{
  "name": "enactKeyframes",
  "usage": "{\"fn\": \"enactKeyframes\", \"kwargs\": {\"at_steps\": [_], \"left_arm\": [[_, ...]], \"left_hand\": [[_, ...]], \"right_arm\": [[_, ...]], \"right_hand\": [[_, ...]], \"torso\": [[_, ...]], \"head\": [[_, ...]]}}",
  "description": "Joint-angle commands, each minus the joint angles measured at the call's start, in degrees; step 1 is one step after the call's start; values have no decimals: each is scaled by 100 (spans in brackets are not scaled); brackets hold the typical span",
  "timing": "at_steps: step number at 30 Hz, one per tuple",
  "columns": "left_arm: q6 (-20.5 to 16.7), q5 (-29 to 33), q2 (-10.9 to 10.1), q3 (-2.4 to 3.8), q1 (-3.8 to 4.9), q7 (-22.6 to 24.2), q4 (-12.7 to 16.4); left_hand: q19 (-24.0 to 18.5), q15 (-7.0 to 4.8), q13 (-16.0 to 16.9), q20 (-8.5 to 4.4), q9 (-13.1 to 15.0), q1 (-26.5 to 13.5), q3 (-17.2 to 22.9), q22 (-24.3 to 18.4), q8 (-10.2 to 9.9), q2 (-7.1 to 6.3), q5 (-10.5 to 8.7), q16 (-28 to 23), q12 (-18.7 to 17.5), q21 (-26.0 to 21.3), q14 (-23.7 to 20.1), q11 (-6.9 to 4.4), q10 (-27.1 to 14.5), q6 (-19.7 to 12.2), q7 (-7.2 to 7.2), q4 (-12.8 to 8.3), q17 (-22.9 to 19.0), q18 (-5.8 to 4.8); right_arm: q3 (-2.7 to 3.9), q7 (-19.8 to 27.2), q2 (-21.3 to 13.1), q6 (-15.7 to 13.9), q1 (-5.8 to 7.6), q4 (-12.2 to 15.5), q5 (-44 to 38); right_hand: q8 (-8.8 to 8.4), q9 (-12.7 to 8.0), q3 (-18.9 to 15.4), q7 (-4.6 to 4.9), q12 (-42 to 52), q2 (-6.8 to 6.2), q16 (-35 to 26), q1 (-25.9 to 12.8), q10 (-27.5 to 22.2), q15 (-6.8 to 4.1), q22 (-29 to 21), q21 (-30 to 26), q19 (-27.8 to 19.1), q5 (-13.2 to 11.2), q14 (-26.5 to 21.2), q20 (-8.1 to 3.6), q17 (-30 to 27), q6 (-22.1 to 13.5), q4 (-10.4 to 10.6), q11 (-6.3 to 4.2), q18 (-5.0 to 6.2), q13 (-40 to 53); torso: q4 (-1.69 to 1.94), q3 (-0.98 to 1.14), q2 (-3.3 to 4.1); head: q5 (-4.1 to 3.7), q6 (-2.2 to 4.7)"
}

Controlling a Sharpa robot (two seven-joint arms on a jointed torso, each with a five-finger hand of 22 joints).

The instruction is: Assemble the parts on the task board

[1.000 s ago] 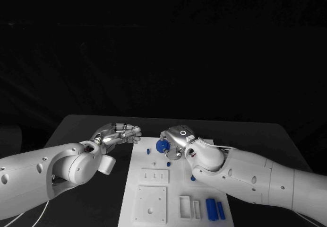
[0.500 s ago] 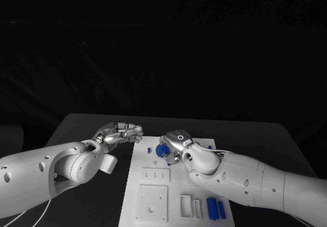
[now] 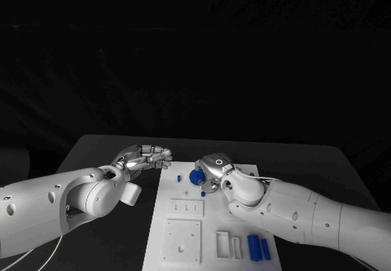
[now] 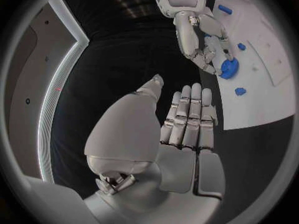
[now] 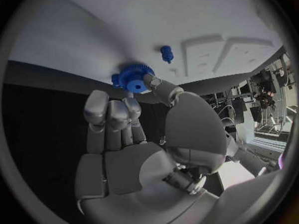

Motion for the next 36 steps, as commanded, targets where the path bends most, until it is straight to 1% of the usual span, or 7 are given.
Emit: {"fn": "enactKeyframes", "kwargs": {"at_steps": [1, 11, 17, 21, 22, 25, 36], "left_arm": [[70, -24, 16, 4, 8, 33, 11], [69, -25, 33, 4, 9, 30, -5], [69, -25, 33, 4, 9, 30, -1], [67, -25, 33, 4, 9, 28, -4], [67, -25, 30, 4, 9, 28, -3], [64, -25, 28, 4, 9, 28, -3], [62, -25, 21, 4, 9, 28, -8]], "left_hand": [[-2, -8, -5, 29, -8, 57, -29, 10, -24, -17, -26, -21, -35, -27, 36, 1, 50, 34, -5, 18, 9, 114], [-1, -8, -6, 29, -9, 61, -34, 11, -25, -18, -26, -24, -37, -28, 37, 1, 49, 33, -5, 23, 11, 114], [-1, -8, -6, 29, -10, 63, -37, 11, -27, -19, -26, -25, -38, -29, 37, 2, 49, 32, -4, 26, 12, 114], [0, -8, -7, 29, -11, 64, -40, 11, -28, -20, -26, -27, -39, -29, 37, 2, 48, 31, -3, 29, 13, 114], [0, -8, -7, 29, -11, 64, -40, 11, -28, -20, -26, -27, -39, -29, 37, 2, 47, 31, -3, 30, 13, 114], [0, -8, -7, 29, -12, 65, -42, 12, -29, -21, -26, -28, -40, -30, 37, 3, 47, 30, -3, 32, 13, 114], [0, -8, -7, 30, -14, 68, -46, 12, -31, -22, -26, -31, -42, -31, 38, 4, 46, 28, -2, 38, 15, 114]], "right_arm": [[-3, -18, 31, 28, -5, -35, -77], [-10, 106, 80, 143, -5, -36, 125], [-11, 168, 65, 419, -5, -18, 507], [-11, 191, 48, 636, -5, -30, 763], [-11, 199, 46, 658, -5, -35, 810], [-11, 210, 25, 686, -4, -39, 900], [-11, 226, -54, 690, -4, -59, 1132]], "right_hand": [[-31, -19, 30, 234, -57, -59, -33, 30, -73, -12, 74, 21, -30, -34, -4, -31, 7, 208, 9, 11, 490, -42], [-196, -90, -118, 315, -162, -104, -83, 30, -187, 63, 78, 15, -69, -49, 3, -15, 35, -77, -111, 90, 490, -152], [-329, -143, -185, 278, -160, -84, -105, 46, -192, 36, 74, 12, -73, -8, 12, -6, 59, -345, -163, 57, 490, -166], [-360, -142, -174, 235, -142, 0, -122, 107, -183, -5, 73, 15, -69, 537, 20, -8, 92, -475, -214, 21, 490, -168], [-357, -134, -175, 261, -135, 51, -125, 91, -182, -26, 75, 19, -70, 918, 19, -9, 104, -496, -230, 30, 490, -165], [-344, -115, -174, 247, -120, 236, -133, 117, -186, -3, 83, 28, -83, 1590, 15, -16, 130, -532, -386, 22, 490, -160], [-313, -86, -251, 274, -106, 303, -152, -42, -193, 22, 77, 35, -79, 1869, 24, -10, 167, -547, -474, 48, 490, -165]], "torso": [[-1, 8, 0], [0, 3, -3], [1, -5, -3], [6, -3, -3], [4, -1, -4], [-1, -3, -6], [-9, 5, -5]], "head": [[4, 6], [17, -10], [12, -11], [18, -16], [17, -16], [20, -19], [32, -24]]}}
